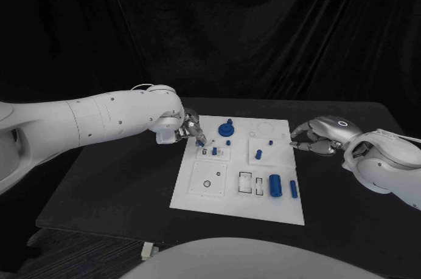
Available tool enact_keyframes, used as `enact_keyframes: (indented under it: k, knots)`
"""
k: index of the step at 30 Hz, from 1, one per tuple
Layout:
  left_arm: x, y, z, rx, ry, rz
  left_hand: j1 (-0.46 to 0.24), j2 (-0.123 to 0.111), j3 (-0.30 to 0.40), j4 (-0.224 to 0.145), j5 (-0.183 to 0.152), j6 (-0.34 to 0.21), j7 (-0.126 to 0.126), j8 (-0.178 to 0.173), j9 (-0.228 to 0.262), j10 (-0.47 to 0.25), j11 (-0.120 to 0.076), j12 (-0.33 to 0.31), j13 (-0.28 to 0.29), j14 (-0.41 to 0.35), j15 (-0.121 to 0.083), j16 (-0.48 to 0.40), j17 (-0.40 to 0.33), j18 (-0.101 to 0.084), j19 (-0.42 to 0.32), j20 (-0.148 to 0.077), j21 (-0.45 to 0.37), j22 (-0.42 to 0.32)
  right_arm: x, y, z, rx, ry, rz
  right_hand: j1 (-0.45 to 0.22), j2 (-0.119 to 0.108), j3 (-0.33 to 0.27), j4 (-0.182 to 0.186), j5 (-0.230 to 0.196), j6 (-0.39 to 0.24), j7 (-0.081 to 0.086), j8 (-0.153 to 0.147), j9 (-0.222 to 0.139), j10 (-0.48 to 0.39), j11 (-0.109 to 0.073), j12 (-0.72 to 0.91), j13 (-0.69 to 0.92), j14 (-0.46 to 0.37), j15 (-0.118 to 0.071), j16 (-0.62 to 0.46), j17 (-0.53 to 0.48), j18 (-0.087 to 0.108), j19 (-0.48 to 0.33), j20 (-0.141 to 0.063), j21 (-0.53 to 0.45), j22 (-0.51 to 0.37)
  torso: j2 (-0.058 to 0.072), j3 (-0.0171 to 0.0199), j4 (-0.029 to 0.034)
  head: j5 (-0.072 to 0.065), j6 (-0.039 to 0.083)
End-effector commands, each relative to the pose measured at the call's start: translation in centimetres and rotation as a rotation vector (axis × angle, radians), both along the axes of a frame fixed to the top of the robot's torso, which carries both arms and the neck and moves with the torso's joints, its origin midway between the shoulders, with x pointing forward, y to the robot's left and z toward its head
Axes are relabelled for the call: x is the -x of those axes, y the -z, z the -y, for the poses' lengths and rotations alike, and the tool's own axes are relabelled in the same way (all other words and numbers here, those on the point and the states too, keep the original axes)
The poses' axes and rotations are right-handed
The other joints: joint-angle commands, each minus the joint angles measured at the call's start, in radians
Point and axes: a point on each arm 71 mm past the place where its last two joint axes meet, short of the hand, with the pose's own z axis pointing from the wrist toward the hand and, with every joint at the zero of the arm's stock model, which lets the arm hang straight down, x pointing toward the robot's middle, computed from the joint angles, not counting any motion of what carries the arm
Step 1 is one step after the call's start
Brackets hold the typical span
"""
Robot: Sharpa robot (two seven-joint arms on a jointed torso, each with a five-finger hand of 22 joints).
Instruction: Assemble the parts on the task board
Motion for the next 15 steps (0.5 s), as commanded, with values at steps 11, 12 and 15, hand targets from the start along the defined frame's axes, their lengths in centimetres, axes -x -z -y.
enact_keyframes:
  k: [11,12,15]
  knots:
    - [0.25,1.13,0.58,-0.053,0.05,0.023,-0.015,0.006,0.017,-0.029,-0.017,-0.001,-0.002,0.011,0.007,0.095,-0.002,-0.006,0.255,0.104,0.001,-0.004,0.264,0.016,-0.005,0.0,-0.006,0.182,0.06,0.02,0.06,-0.004,0.01,0.006,0.007,0.0,0.006,-0.001,0.004,0.003,0.003,-0.006,-0.002,0.067,0.004,-0.004,0.193,0.042,0.005,-0.006,-0.002,0.005,0.015,0.008,-0.006,0.172,0.004,-0.0015,0.0007,0.001,0.0]
    - [0.24,1.18,0.67,-0.047,0.05,0.029,-0.015,0.007,0.017,-0.028,-0.018,-0.001,-0.002,0.011,0.008,0.093,-0.002,-0.007,0.254,0.104,0.001,-0.004,0.264,0.016,-0.006,0.0,-0.008,0.182,0.06,0.01,0.05,-0.005,0.01,0.007,0.006,0.0,0.006,-0.001,0.003,0.004,0.003,-0.006,-0.002,0.067,0.004,-0.004,0.193,0.042,0.005,-0.007,-0.002,0.006,0.015,0.008,-0.006,0.172,0.004,-0.0012,-0.0001,0.002,0.0]
    - [0.28,1.27,0.82,-0.037,0.05,0.039,-0.014,0.009,0.01,-0.027,-0.034,-0.003,-0.003,0.014,0.011,0.091,-0.002,-0.008,0.252,0.104,0.001,-0.004,0.264,0.017,-0.009,0.0,-0.013,0.18,0.06,-0.01,0.07,-0.006,0.011,0.009,0.006,0.0,0.006,-0.001,0.003,0.004,0.003,-0.006,-0.002,0.067,0.004,-0.004,0.193,0.042,0.005,-0.007,-0.002,0.006,0.015,0.008,-0.006,0.172,0.004,-0.0009,0.0006,0.0,0.0]
